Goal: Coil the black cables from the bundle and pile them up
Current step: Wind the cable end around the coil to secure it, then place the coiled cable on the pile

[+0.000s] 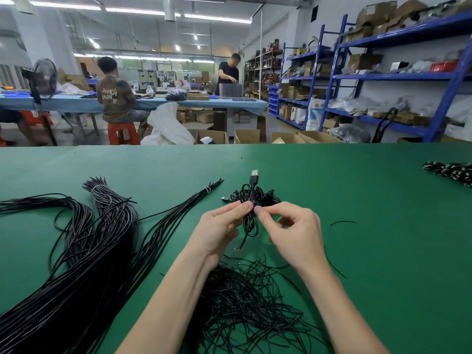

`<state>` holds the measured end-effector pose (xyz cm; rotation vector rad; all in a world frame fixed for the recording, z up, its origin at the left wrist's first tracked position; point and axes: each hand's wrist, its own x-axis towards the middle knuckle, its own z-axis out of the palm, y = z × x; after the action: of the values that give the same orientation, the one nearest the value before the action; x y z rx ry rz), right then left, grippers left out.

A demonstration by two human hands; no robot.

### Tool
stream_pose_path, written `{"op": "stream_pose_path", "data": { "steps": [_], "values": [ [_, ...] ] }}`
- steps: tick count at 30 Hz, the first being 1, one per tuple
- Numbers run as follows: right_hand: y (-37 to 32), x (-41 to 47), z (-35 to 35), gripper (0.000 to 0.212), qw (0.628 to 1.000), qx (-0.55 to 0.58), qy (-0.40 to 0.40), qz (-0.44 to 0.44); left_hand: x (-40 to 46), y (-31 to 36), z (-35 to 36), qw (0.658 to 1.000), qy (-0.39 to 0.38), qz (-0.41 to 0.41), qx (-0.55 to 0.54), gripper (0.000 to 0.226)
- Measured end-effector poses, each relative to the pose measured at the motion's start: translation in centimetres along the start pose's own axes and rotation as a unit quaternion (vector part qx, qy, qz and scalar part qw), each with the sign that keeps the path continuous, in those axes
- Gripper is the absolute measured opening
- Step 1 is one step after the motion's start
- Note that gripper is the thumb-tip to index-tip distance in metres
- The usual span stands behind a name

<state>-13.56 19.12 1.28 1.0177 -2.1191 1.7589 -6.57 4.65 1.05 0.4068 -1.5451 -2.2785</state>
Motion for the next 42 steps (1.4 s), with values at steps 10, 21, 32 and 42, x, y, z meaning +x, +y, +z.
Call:
{"op": "stream_pose_path", "data": {
  "steps": [10, 21, 32, 42],
  "values": [
    [2.5, -0.1, 0.8, 0.025, 0.971, 0.098, -0.085, 0.201, 0.2, -0.9, -0.6, 0.995, 0.08, 0.014, 0.061, 0.046],
    [6.8, -1.7, 1.3, 0.031, 0.972, -0.052, -0.08, 0.216, 3.7, -1.5, -1.6, 0.974, 0.19, 0.041, 0.119, 0.03],
    [6.7, -1.5, 1.1, 0.025, 0.97, -0.042, -0.103, 0.214, 11.6, -1.8, 2.0, 0.916, 0.213, 0.029, 0.339, 0.015],
    [5.9, -1.6, 0.9, 0.024, 0.978, -0.034, -0.076, 0.19, 4.9, -1.3, -0.3, 0.871, 0.141, 0.115, 0.457, 0.011]
  ]
}}
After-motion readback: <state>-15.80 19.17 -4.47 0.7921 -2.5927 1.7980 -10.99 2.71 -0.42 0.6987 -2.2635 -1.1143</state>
